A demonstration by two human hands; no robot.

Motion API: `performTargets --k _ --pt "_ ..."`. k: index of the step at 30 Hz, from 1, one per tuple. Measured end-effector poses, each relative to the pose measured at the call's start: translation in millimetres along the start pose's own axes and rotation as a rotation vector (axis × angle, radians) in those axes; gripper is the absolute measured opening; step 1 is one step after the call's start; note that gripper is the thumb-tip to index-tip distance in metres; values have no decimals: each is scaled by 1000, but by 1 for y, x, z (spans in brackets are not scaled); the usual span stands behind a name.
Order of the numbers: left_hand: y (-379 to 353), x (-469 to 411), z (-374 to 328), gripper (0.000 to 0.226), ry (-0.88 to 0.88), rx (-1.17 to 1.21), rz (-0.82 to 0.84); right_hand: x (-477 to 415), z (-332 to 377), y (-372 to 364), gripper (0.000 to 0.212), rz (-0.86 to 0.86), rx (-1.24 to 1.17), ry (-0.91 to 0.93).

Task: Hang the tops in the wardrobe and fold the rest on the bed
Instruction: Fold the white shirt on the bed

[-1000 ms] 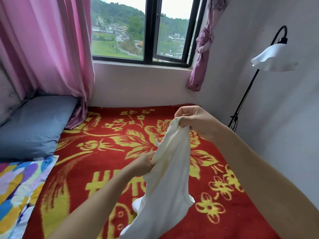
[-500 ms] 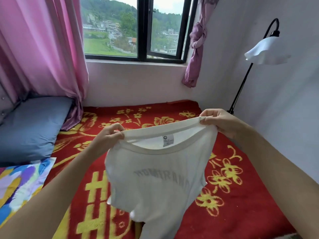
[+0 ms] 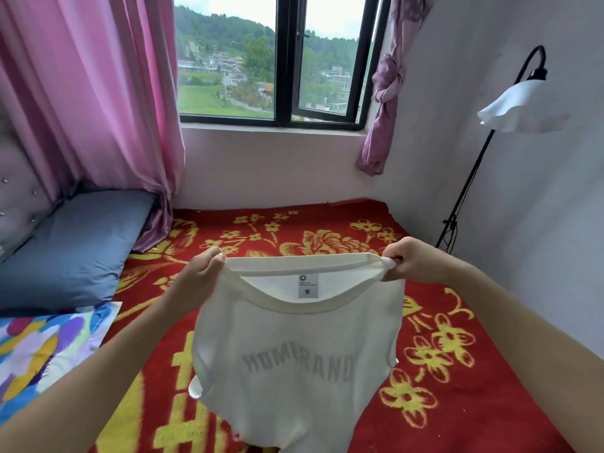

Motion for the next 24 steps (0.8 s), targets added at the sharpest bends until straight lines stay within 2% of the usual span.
performTargets --k 2,4,5,7,9,12,13,15,19,24 --pt "6 4 -5 32 -4 -89 -169 0 -4 3 29 -64 -97 -15" --pt "11 11 -14 34 -110 -197 -295 4 -10 1 31 -127 -234 -34" --pt "15 15 -21 36 -182 -242 -326 6 -12 -1 31 -164 -280 -38" --pt "18 22 -31 39 -317 -347 -291 14 -15 -3 28 -260 -312 -31" --pt "10 26 -34 40 -377 -354 -123 25 -14 -4 24 -357 -319 -8" --pt "-20 38 -25 33 -205 -43 372 43 -13 -15 25 -413 -379 -16" --pt "-29 46 -20 40 -163 -66 512 49 -13 -23 27 -403 -408 -36" --pt "-34 58 -7 40 -158 -243 602 62 -16 -39 30 -370 -434 -86" --pt "-27 73 10 17 -139 -251 486 91 -24 -53 14 -303 -375 -123" --pt "-22 107 5 17 -2 -92 313 133 -36 -59 17 -205 -389 -149"
Point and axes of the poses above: each hand's wrist, its own x-axis away from the middle knuckle, its own y-axis out of the back of the hand, z = x × y, the point moved 9 cm from there along -x, towards the middle knuckle, and after that the axes turned 8 degrees about -x, right-handed, at the moved point
